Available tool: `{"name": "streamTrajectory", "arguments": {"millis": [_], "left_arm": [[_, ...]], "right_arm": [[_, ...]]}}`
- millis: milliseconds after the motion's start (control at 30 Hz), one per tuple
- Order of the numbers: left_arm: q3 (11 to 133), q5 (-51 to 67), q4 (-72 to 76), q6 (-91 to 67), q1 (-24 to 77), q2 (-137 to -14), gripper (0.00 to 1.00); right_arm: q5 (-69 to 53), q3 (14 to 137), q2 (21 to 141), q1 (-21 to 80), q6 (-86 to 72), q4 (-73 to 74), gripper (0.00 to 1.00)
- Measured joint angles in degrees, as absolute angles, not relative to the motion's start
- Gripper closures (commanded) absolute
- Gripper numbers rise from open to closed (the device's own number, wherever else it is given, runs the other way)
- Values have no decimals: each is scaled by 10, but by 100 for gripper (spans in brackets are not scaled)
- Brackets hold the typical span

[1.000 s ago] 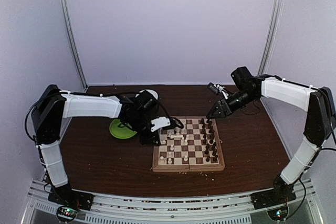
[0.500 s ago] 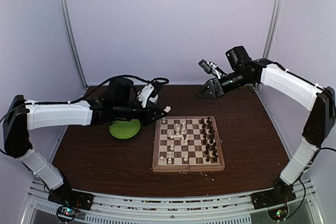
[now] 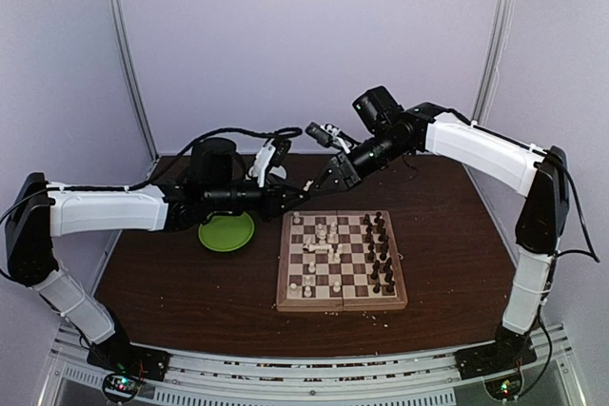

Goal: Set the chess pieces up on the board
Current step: Pass from the left arm to the right, then place the knight at g1.

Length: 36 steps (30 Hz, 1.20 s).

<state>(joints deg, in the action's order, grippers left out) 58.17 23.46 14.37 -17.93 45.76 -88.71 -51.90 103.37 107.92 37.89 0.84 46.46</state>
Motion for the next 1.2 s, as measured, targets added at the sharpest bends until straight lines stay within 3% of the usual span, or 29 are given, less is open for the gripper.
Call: {"name": "streamTrajectory", "arguments": {"millis": [200, 400, 467, 533, 700, 1000, 1200], "left_arm": [[579, 249, 147, -179, 459, -887, 87], [579, 259, 149, -179, 459, -887, 87], [579, 262, 151, -180, 459, -888, 81], [579, 266, 151, -182, 459, -888, 70], [580, 257, 140, -179, 461, -890, 56], [584, 189, 10, -120, 451, -813, 51], [616, 119, -105, -71, 382, -713, 49]], "right_arm": [[-529, 1036, 1082, 382, 3, 465, 77], [-542, 1036, 1082, 382, 2, 466, 94], [-547, 1036, 1082, 381, 4, 467, 97], [-549, 1036, 1082, 381, 7, 468, 98], [-549, 1036, 1082, 381, 11, 464, 99], [-498, 1035, 1082, 388, 33, 460, 98], [-424, 1001, 1080, 430, 76, 454, 98]]}}
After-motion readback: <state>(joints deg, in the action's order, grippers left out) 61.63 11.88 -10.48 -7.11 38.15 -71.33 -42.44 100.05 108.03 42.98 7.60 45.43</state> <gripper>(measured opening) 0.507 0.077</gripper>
